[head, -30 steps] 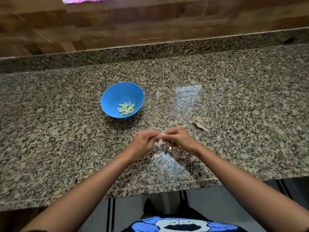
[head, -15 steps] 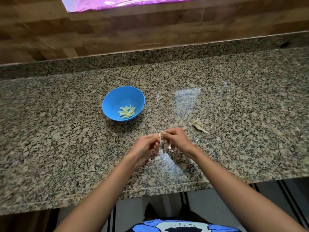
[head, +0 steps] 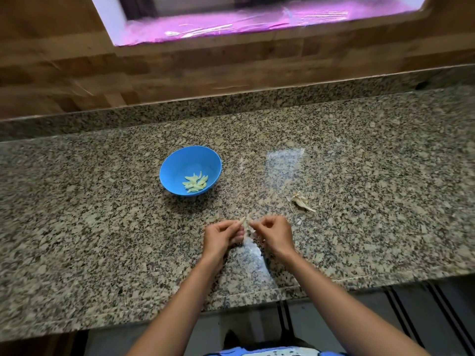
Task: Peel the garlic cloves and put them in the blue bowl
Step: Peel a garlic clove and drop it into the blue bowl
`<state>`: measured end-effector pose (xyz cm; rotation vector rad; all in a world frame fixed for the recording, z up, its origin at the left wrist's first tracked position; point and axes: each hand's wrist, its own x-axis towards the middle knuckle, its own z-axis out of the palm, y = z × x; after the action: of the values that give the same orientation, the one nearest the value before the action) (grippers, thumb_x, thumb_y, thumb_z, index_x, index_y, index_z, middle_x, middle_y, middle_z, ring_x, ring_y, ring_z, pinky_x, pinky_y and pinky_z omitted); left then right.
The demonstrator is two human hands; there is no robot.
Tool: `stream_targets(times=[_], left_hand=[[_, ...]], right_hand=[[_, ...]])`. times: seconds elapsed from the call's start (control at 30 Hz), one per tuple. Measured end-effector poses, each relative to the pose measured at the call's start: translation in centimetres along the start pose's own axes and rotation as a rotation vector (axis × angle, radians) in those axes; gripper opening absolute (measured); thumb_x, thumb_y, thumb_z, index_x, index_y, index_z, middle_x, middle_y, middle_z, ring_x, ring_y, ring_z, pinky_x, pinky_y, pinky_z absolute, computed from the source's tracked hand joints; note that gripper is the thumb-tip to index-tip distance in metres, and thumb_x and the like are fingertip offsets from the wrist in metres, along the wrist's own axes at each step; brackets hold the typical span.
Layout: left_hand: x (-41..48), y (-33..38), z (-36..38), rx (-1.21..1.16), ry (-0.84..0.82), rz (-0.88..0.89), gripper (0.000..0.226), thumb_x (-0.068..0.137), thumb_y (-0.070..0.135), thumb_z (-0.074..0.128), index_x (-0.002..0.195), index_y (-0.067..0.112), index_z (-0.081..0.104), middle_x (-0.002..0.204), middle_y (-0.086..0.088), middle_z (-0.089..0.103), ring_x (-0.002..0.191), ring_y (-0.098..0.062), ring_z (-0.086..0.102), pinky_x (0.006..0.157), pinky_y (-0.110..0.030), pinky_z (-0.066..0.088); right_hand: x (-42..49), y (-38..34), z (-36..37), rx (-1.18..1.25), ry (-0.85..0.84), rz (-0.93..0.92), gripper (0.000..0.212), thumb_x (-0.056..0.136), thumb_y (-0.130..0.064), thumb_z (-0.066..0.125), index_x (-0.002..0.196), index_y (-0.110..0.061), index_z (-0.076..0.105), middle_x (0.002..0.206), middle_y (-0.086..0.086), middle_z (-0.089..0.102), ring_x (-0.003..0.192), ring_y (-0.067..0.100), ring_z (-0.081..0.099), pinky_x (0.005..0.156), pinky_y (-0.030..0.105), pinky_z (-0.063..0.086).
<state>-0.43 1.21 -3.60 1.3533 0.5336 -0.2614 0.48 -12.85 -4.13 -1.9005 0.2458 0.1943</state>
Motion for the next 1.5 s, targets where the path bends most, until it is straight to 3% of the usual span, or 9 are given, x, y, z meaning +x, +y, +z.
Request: stream_targets(times=[0.17, 0.3, 0.47, 0.83, 0.97, 1.07, 1.23, 1.4, 1.5], left_hand=[[-0.2, 0.3, -0.1, 0.151, -0.013, 0.057, 0.009, 0.081, 0.002, 0.067, 0.088, 0.001, 0.071, 0.080, -0.019, 0.071, 0.066, -0.021, 0.066, 0.065, -0.024, 0.058], [0.2, 0.5, -0.7, 0.247, -0.024, 0.116, 0.009, 0.082, 0.007, 0.069, 0.088, 0.002, 0.072, 0.072, -0.012, 0.071, 0.060, -0.016, 0.063, 0.058, -0.020, 0.053], [-0.2, 0.1, -0.9, 0.799, -0.029, 0.472, 0.015, 0.092, 0.018, 0.059, 0.088, 0.009, 0.070, 0.071, -0.007, 0.066, 0.060, -0.014, 0.055, 0.051, -0.018, 0.043], [-0.2, 0.9, 0.1, 0.702, -0.028, 0.557, 0.018, 0.092, 0.011, 0.055, 0.075, 0.007, 0.061, 0.059, 0.006, 0.051, 0.049, -0.002, 0.040, 0.046, -0.016, 0.032], [0.0, 1.0, 0.1, 0.615, 0.008, 0.520, 0.020, 0.091, 0.010, 0.055, 0.073, 0.009, 0.061, 0.058, 0.005, 0.050, 0.050, -0.003, 0.040, 0.047, -0.021, 0.033], [-0.3, 0.9, 0.5, 0.589, -0.013, 0.523, 0.020, 0.091, 0.010, 0.056, 0.072, 0.013, 0.060, 0.058, 0.006, 0.050, 0.048, 0.000, 0.040, 0.045, -0.015, 0.032], [-0.2, 0.7, 0.5, 0.507, 0.038, 0.498, 0.020, 0.089, 0.009, 0.059, 0.070, 0.014, 0.061, 0.058, 0.007, 0.052, 0.048, 0.001, 0.042, 0.046, -0.015, 0.033], [-0.2, 0.8, 0.6, 0.474, 0.048, 0.478, 0.018, 0.089, 0.009, 0.059, 0.071, 0.010, 0.061, 0.060, 0.006, 0.052, 0.049, 0.002, 0.042, 0.047, -0.013, 0.034], [0.1, 0.4, 0.3, 0.446, 0.086, 0.455, 0.020, 0.089, 0.007, 0.060, 0.069, 0.011, 0.061, 0.059, 0.005, 0.052, 0.051, -0.001, 0.042, 0.048, -0.015, 0.034]], right_hand=[[-0.2, -0.4, 0.0, -0.219, -0.181, -0.166, 0.031, 0.093, -0.012, 0.052, 0.121, -0.023, 0.060, 0.111, -0.007, 0.063, 0.089, 0.023, 0.065, 0.079, 0.039, 0.055], [0.2, -0.4, -0.7, -0.240, -0.262, -0.156, 0.018, 0.090, -0.021, 0.057, 0.103, -0.018, 0.069, 0.085, -0.005, 0.069, 0.063, 0.005, 0.057, 0.059, 0.021, 0.049], [0.6, -1.1, -0.9, -0.173, -0.286, -0.143, 0.017, 0.090, -0.024, 0.058, 0.075, -0.025, 0.065, 0.065, -0.009, 0.060, 0.054, 0.002, 0.049, 0.054, 0.016, 0.039], [0.9, -0.8, -1.0, 0.088, -0.237, -0.157, 0.023, 0.086, -0.023, 0.063, 0.064, -0.024, 0.069, 0.060, -0.006, 0.064, 0.063, 0.011, 0.058, 0.069, 0.039, 0.048], [0.9, -1.0, -0.8, 0.123, -0.271, -0.149, 0.019, 0.085, -0.020, 0.064, 0.067, -0.022, 0.070, 0.063, 0.000, 0.066, 0.061, 0.006, 0.059, 0.064, 0.028, 0.048], [1.1, -1.0, -1.0, 0.107, -0.263, -0.160, 0.022, 0.086, -0.021, 0.064, 0.065, -0.025, 0.069, 0.064, 0.000, 0.066, 0.063, 0.008, 0.059, 0.069, 0.033, 0.050], [0.8, -1.8, -1.3, 0.201, -0.312, -0.115, 0.022, 0.088, -0.013, 0.060, 0.067, -0.015, 0.066, 0.059, 0.001, 0.060, 0.045, -0.001, 0.049, 0.048, 0.010, 0.037], [1.2, -1.3, -0.9, 0.207, -0.298, -0.112, 0.018, 0.086, -0.019, 0.064, 0.069, -0.015, 0.070, 0.064, 0.009, 0.064, 0.053, 0.011, 0.054, 0.058, 0.023, 0.043], [1.3, -1.7, -0.7, 0.241, -0.298, -0.116, 0.015, 0.086, -0.014, 0.063, 0.073, -0.011, 0.070, 0.064, 0.008, 0.064, 0.049, 0.003, 0.055, 0.053, 0.014, 0.042]])
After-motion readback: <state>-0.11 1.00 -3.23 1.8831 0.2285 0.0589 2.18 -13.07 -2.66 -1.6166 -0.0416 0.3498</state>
